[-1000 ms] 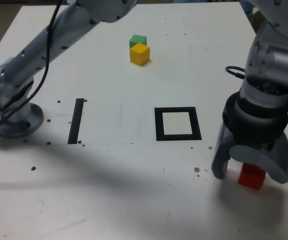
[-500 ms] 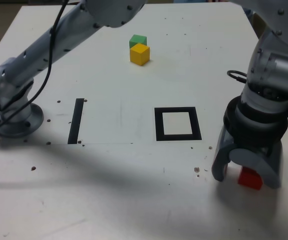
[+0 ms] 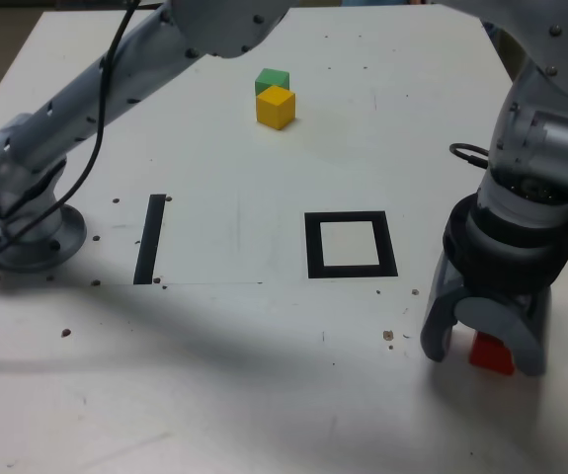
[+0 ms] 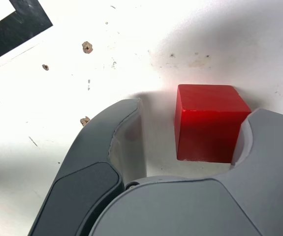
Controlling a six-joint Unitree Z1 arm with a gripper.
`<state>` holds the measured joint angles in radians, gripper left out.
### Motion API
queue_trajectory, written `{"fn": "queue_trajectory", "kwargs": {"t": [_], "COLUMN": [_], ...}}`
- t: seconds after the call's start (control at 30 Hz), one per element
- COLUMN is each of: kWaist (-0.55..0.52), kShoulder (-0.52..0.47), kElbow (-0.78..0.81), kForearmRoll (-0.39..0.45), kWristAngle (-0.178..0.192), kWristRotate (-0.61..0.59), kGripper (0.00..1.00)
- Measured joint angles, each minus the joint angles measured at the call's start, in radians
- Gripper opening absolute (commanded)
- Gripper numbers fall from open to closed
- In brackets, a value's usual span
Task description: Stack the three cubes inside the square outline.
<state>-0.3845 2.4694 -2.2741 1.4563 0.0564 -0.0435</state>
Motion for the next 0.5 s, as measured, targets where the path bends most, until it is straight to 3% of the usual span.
{"fn": "queue_trajectory", "kwargs": {"t": [0.2,0.5], "kWaist": [0.0,0.0], "kShoulder": [0.0,0.0], "kElbow": [0.008,0.017], "kForearmRoll": [-0.001,-0.007], "kWristAngle": [0.001,0.003], "kWristRotate": [-0.01,-0.014], "kGripper": [0.61,0.46]}}
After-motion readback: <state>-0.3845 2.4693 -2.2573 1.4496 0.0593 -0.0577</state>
